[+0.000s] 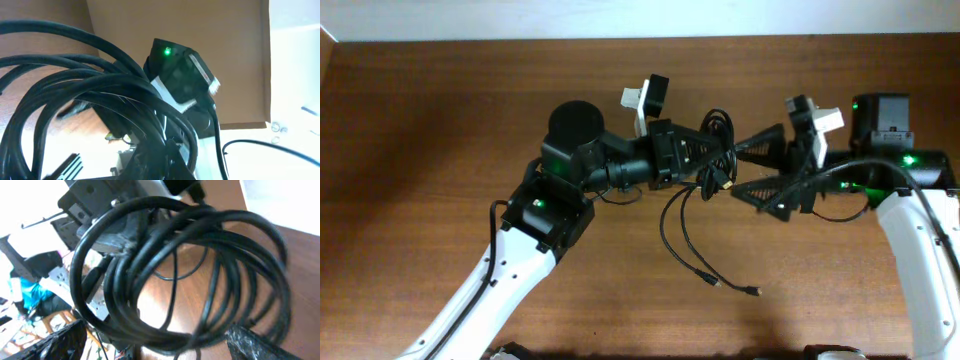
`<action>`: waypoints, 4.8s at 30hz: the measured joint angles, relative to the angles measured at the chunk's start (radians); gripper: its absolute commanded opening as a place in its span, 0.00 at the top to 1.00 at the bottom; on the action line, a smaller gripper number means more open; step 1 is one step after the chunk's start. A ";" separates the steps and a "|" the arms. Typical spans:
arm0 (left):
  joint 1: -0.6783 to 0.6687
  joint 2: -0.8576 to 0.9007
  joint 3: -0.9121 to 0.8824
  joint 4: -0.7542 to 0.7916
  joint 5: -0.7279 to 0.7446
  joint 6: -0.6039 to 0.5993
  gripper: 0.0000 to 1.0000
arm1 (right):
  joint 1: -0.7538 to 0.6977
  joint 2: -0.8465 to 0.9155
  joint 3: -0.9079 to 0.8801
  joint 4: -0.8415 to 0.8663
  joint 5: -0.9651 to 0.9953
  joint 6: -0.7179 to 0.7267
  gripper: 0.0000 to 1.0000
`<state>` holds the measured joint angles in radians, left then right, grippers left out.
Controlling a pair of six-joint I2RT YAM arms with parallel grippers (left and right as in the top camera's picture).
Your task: Untangle cables
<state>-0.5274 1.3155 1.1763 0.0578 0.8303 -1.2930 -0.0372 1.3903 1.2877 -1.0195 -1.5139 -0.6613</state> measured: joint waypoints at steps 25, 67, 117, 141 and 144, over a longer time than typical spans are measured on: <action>0.039 0.000 0.000 0.006 0.196 0.056 0.01 | -0.084 0.000 0.001 0.078 0.005 0.131 0.96; -0.182 0.048 0.019 -0.301 -0.517 0.682 0.41 | -0.109 0.002 0.001 0.054 0.020 0.406 0.96; -0.217 0.022 0.019 -0.294 -0.464 0.747 1.00 | -0.020 -0.005 0.002 0.024 0.366 0.441 0.96; -0.100 0.013 0.019 -0.481 -0.363 0.804 0.69 | -0.021 -0.005 0.002 0.032 0.117 0.422 0.96; -0.101 0.013 0.019 -0.475 -0.378 0.804 0.65 | -0.021 -0.005 0.002 0.036 0.092 0.420 0.96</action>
<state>-0.6281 1.3285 1.1950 -0.4171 0.4522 -0.4889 -0.0578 1.3857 1.2896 -0.9836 -1.4220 -0.2413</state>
